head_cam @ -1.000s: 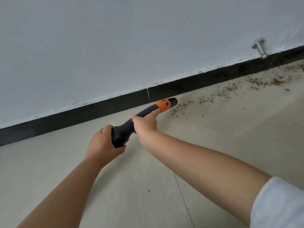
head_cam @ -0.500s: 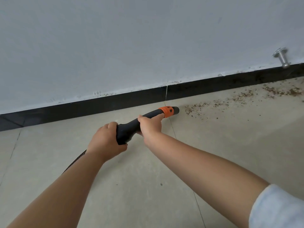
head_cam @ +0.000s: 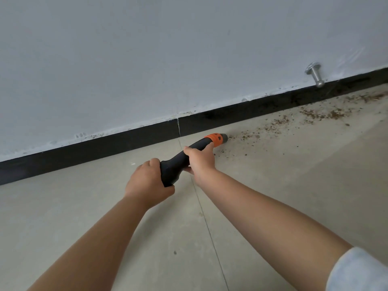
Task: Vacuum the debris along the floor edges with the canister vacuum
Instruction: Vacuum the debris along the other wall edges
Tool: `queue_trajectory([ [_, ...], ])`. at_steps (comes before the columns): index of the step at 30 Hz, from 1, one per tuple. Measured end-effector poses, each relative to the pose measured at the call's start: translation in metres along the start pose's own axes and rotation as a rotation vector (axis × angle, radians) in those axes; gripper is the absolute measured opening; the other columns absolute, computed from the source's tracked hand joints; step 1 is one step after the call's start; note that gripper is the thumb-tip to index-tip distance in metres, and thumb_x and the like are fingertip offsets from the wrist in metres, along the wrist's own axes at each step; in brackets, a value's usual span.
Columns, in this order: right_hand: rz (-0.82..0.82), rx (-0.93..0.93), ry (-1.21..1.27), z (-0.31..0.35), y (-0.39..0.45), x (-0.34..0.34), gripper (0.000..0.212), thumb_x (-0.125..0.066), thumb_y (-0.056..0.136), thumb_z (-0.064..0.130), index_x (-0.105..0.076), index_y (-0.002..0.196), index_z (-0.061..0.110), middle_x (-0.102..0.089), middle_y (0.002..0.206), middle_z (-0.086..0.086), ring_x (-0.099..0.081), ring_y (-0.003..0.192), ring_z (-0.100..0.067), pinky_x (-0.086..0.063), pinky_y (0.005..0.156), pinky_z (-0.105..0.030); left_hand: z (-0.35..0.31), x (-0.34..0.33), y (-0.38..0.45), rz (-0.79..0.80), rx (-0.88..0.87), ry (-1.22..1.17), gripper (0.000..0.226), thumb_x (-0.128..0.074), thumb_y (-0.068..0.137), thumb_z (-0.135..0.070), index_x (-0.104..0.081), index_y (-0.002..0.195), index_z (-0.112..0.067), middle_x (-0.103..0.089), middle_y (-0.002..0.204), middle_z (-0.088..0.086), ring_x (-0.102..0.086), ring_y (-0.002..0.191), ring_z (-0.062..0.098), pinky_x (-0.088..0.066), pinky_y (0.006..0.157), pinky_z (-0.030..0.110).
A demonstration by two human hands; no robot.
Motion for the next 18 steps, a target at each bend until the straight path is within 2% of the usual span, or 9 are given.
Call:
queue_trajectory([
  [6,-0.045,0.006,0.026,0.013,0.021,0.04,0.075,-0.059,0.089,0.013,-0.013,0.148,0.019,-0.044,0.137,-0.013,-0.052,0.115,-0.033,-0.052,0.091,-0.046,-0.043,-0.016,0.015,0.029,-0.015,-0.015,0.043,-0.064,0.075,-0.029,-0.043,0.108,-0.011,-0.043,0.092,-0.001,-0.043,0.085,0.017,-0.035,0.066,0.026],
  [13,-0.089,0.006,0.047,0.024,0.044,0.083,0.08,-0.06,0.088,0.011,-0.01,0.15,0.022,-0.042,0.14,-0.012,-0.051,0.118,-0.034,-0.051,0.092,-0.046,-0.089,-0.034,0.031,0.036,-0.067,-0.033,0.044,-0.063,0.077,-0.029,-0.043,0.111,-0.009,-0.044,0.096,0.002,-0.04,0.086,0.017,-0.035,0.068,0.026],
  [18,-0.112,-0.003,0.06,0.031,0.057,0.108,0.076,-0.061,0.088,0.009,-0.016,0.148,0.021,-0.045,0.135,-0.014,-0.053,0.115,-0.035,-0.055,0.084,-0.044,-0.114,-0.044,0.04,0.044,-0.083,-0.054,0.046,-0.063,0.077,-0.029,-0.042,0.113,-0.009,-0.046,0.101,0.003,-0.046,0.094,0.019,-0.038,0.07,0.026],
])
Point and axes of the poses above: each hand's wrist, its own y-axis towards the middle knuckle, its own x-axis out of the back of the hand, z = x × y, the point moved 9 cm from there along y, towards the middle knuckle
